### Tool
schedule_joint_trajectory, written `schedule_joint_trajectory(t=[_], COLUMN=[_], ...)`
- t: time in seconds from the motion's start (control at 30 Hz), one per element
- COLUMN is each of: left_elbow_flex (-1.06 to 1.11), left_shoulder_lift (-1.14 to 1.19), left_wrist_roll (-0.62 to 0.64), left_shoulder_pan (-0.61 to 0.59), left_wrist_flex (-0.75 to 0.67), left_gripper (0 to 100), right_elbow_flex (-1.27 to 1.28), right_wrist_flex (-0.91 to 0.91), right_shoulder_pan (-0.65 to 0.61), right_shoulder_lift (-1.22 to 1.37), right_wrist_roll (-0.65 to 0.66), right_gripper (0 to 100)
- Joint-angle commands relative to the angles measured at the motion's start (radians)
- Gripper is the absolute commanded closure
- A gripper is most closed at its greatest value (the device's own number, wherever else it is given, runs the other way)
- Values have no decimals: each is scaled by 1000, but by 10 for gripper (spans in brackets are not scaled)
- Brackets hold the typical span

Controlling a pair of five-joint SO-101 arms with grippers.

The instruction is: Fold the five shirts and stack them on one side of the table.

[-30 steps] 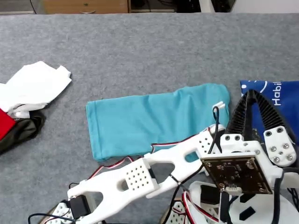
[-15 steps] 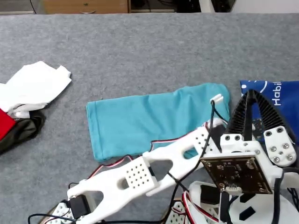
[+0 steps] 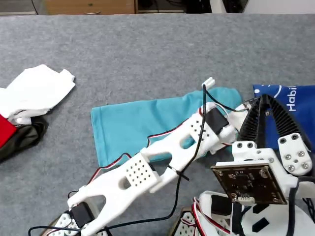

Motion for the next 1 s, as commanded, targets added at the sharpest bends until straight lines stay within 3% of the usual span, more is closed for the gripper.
schedule_joint_trajectory(t=[0.0, 0.23, 0.47, 0.67, 0.97], left_elbow_flex=[-54, -54, -43, 61, 84], left_shoulder_lift=[-24, -79, -107, -102, -102], left_wrist_roll=[-5, -3, 54, 135, 95], left_shoulder_pan=[-6, -3, 137, 204, 193], left_wrist_flex=[-11, 29, 69, 69, 69], left_gripper=[978, 978, 977, 837, 921], right_elbow_flex=[2, 2, 4, 2, 4], right_wrist_flex=[-28, -28, -55, -51, -48], right_shoulder_pan=[18, 19, 19, 21, 21], right_shoulder_lift=[1, 1, 2, -1, -1], right_wrist_roll=[2, 2, 0, 0, 0], right_gripper=[996, 996, 996, 996, 996])
